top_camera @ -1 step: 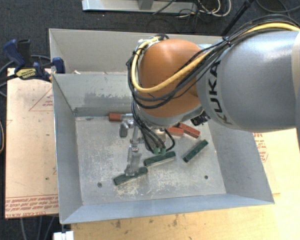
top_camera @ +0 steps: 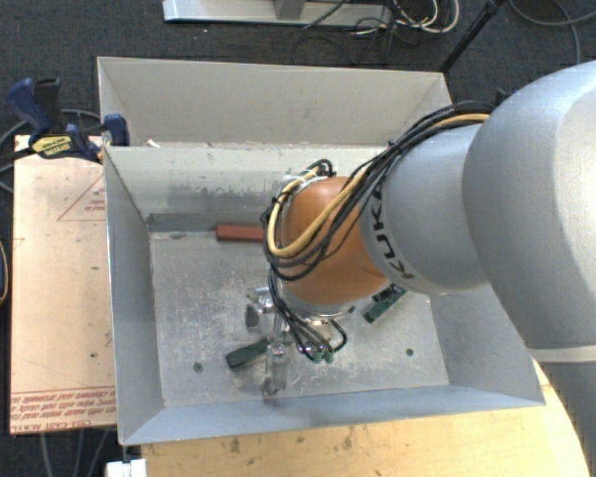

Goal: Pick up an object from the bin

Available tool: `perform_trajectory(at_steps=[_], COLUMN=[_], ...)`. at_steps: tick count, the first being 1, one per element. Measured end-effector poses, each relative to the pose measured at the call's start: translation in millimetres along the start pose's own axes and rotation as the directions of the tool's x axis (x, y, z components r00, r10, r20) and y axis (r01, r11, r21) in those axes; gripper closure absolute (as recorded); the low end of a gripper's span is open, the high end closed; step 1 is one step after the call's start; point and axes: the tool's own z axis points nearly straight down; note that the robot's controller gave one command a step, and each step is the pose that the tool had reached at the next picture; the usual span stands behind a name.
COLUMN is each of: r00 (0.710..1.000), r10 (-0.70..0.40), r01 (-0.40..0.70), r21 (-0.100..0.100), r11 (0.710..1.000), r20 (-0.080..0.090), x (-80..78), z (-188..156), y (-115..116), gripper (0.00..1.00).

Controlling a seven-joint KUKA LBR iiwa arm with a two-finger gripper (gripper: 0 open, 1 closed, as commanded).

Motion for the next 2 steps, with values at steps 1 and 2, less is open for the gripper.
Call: perform_trajectory(at_steps=[1, 2], r00=[1.000, 0.999], r10=[0.000, -0.039], r01=[0.000, 0.039], r21=[-0.003, -0.003], r11=[1.000, 0.999], r20=[0.007, 0.020], x=[-2.2, -18.4], z=[-4.1, -168.0], y=[1.6, 13.2], gripper=[1.00, 1.00])
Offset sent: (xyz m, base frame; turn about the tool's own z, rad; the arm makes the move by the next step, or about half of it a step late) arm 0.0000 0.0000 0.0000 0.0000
